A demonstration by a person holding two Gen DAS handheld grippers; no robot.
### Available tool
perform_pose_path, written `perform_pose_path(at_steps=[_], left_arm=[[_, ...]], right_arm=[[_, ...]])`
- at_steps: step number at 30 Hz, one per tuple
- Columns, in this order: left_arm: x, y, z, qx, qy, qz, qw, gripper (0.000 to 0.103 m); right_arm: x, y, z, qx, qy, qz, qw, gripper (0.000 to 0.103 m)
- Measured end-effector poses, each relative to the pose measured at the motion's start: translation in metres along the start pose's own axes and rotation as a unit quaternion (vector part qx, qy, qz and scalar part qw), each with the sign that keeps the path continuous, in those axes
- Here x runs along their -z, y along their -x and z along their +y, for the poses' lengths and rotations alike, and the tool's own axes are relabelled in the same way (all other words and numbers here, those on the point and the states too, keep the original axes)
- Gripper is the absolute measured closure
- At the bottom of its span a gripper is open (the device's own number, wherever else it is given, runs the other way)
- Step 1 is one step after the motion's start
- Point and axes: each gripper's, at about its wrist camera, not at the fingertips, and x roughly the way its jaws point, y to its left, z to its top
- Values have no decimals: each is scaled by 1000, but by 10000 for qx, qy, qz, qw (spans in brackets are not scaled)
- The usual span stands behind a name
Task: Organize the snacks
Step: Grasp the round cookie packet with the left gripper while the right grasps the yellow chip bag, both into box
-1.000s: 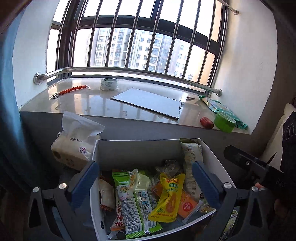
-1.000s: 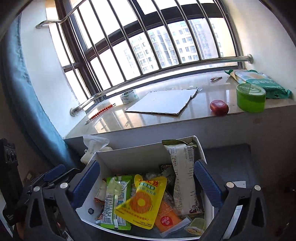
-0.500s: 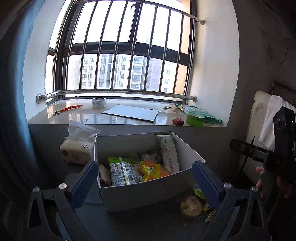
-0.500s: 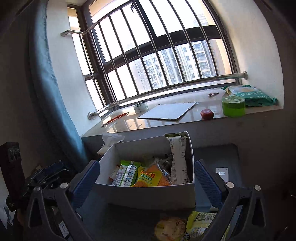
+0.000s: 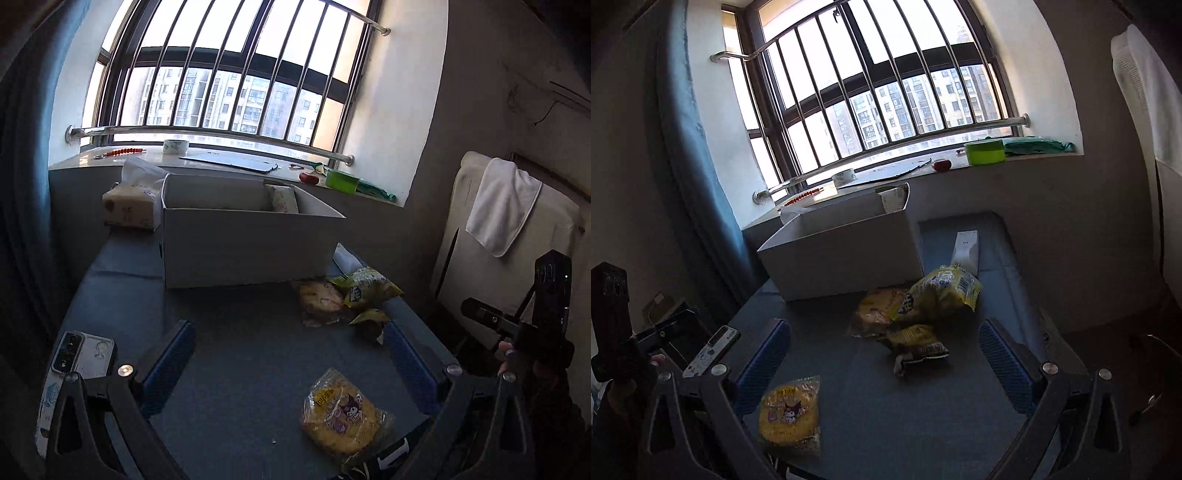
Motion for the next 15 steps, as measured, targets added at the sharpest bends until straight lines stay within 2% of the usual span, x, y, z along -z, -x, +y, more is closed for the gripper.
perform_pose_path(at_steps=[3,9,15], left_arm=[[10,-2,-7,25,-30,106,9999,0],[17,-5,-28,32,-535,230,9983,0],[19,-11,-34,107,-645,378,9971,0]], right_arm=[[6,-2,-9,114,-48,181,9998,0],[6,-12,-18,140,-83,286,9995,0],[-3,-40,-19,166,-28,438,9989,0]])
